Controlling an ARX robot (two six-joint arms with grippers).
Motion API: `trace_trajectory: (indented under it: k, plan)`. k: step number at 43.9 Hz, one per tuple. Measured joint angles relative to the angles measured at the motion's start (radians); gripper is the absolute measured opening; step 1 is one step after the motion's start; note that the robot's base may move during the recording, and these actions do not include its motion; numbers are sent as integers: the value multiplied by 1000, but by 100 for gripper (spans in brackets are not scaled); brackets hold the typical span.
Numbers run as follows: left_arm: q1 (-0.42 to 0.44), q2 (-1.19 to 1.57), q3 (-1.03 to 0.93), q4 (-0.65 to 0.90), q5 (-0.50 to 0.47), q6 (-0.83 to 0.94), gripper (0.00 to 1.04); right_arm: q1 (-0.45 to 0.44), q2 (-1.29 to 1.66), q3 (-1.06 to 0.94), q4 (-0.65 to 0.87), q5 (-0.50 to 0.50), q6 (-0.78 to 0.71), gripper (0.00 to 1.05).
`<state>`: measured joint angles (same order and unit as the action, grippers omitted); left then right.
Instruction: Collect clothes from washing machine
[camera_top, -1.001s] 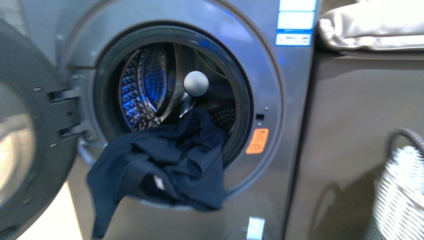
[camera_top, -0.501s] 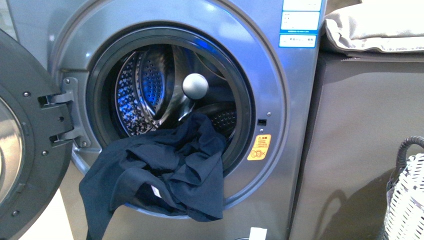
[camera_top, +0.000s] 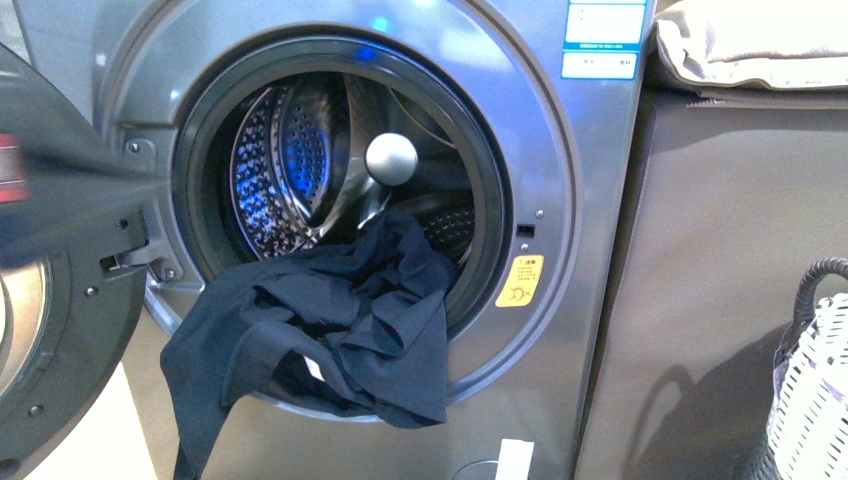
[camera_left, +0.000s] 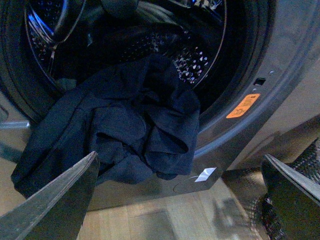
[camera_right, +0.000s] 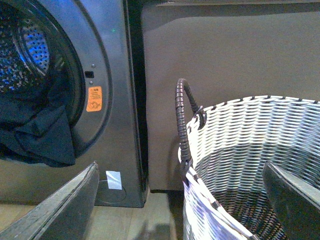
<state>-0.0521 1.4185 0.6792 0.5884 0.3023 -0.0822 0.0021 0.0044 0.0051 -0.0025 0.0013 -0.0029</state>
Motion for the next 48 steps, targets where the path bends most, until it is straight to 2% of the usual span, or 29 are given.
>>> trace_trajectory:
  k: [10, 29, 48]
  plan:
    - [-48, 251, 208, -37, -43, 35, 98, 0, 0, 0, 0, 0, 0, 97]
    - [-106, 617, 625, -220, -127, 153, 98, 0, 0, 0, 0, 0, 0, 97]
    - [-138, 936, 1065, -413, -195, 114, 98, 0, 0, 0, 0, 0, 0, 97]
